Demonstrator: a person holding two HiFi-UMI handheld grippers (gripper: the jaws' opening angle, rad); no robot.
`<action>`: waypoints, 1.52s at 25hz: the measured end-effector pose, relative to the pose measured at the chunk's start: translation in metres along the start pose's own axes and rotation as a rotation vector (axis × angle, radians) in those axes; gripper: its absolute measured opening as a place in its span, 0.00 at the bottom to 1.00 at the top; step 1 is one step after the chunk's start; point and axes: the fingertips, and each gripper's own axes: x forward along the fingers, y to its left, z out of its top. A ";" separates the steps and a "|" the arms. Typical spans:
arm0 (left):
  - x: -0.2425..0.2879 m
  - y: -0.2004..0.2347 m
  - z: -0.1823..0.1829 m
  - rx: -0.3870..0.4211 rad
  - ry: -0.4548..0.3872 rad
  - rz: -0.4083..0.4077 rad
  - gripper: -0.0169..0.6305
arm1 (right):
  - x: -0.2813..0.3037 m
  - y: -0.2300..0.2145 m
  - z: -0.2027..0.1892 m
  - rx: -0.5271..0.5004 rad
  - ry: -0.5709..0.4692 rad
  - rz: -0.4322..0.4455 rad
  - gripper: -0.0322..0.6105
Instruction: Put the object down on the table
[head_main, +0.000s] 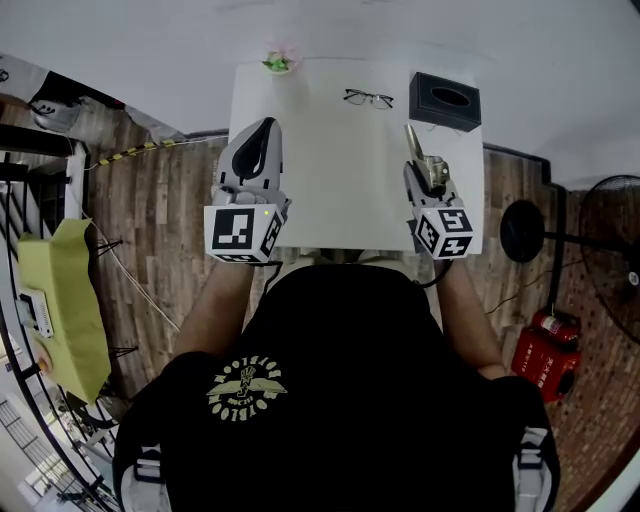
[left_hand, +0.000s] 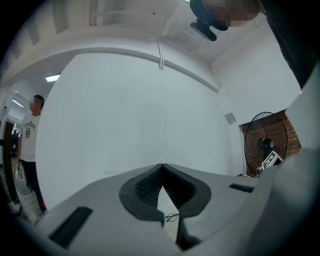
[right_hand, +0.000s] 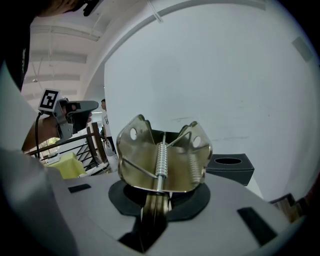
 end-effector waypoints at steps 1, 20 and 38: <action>0.000 0.000 0.000 0.001 0.000 -0.001 0.04 | 0.001 0.000 -0.004 0.005 0.007 0.002 0.15; -0.017 0.020 -0.006 0.007 0.015 0.023 0.04 | 0.023 0.009 -0.065 0.063 0.123 0.019 0.15; -0.027 0.032 -0.009 0.007 0.025 0.045 0.04 | 0.046 0.006 -0.126 0.097 0.254 0.011 0.15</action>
